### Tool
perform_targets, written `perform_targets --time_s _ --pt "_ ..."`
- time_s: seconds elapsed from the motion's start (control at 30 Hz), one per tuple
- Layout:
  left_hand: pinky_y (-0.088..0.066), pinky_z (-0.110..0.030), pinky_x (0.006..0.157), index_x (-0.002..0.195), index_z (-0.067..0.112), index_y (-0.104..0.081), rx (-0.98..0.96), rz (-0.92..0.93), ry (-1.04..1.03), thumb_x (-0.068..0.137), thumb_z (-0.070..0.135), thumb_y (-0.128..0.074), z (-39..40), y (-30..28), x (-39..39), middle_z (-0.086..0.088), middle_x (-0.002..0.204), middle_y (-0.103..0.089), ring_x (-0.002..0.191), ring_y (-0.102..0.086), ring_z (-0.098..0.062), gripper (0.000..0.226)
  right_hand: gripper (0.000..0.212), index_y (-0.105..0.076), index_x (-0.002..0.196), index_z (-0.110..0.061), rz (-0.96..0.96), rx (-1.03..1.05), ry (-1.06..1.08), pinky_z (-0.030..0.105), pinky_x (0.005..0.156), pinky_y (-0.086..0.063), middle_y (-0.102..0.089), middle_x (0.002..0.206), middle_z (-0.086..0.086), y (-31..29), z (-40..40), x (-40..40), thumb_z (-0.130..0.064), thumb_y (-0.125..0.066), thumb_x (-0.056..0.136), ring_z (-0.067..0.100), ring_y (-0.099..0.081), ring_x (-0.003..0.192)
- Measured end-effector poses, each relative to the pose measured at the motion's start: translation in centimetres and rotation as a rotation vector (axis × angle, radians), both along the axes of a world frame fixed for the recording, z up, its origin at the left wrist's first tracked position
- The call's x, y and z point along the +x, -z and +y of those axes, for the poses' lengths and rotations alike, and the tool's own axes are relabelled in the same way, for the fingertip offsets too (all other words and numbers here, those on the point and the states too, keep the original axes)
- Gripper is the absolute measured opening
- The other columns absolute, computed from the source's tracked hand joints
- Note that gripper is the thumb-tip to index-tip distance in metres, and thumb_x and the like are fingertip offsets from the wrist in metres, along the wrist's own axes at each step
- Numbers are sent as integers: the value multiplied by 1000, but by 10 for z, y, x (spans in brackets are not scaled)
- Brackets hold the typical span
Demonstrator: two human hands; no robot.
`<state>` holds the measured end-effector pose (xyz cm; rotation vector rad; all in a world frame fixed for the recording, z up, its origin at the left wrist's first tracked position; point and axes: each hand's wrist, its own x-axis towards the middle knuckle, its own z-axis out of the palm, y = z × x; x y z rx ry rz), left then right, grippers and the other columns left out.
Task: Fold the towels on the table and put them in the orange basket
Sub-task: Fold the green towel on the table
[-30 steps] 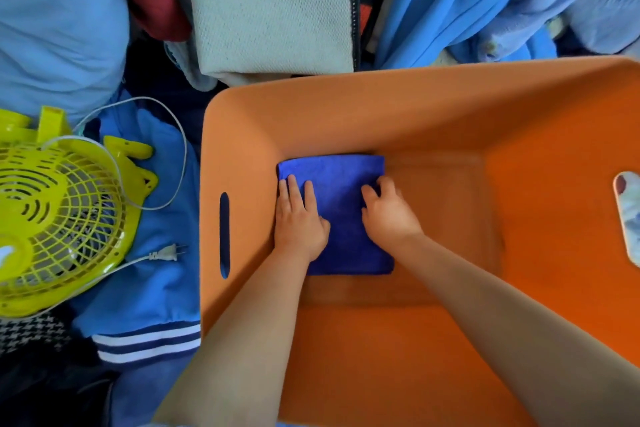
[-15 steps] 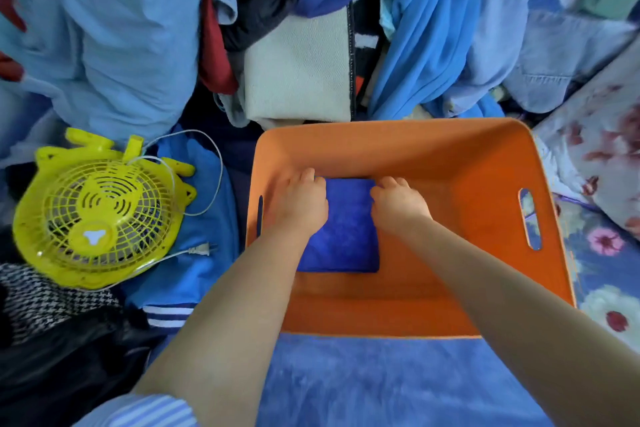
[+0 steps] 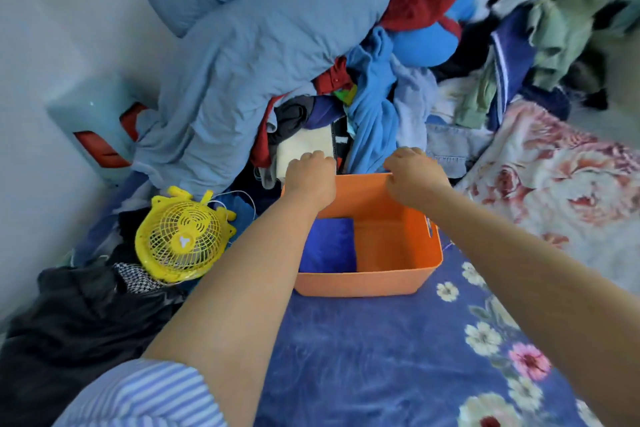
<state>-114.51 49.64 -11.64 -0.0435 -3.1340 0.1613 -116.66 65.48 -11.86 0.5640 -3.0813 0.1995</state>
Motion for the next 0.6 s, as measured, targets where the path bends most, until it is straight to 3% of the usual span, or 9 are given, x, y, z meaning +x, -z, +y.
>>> perform_targets --time_s 0.27,0.47,0.6 --pt "-40 -40 91 119 6 -51 -3 123 155 92 12 -41 56 -90 107 -14 125 -50 117 -48 -33 30 31 -55 116 -2 224 -39 178 40 90 -42 -48 125 16 -99 61 127 -7 -43 88 33 -39 121" --pt "-38 -41 96 122 9 -51 -29 127 390 91 11 -43 128 -114 185 -15 128 -50 120 -47 -33 32 26 -57 107 -2 353 -17 371 37 89 -40 -51 116 16 -122 122 251 -6 -45 84 32 -44 113" --pt "-38 -42 97 123 10 -50 -14 90 583 90 7 -42 202 -120 249 -15 135 -44 124 -43 -36 34 30 -57 113 -3 345 6 619 38 93 -39 -51 120 16 -127 187 351 -9 -46 85 33 -43 116"
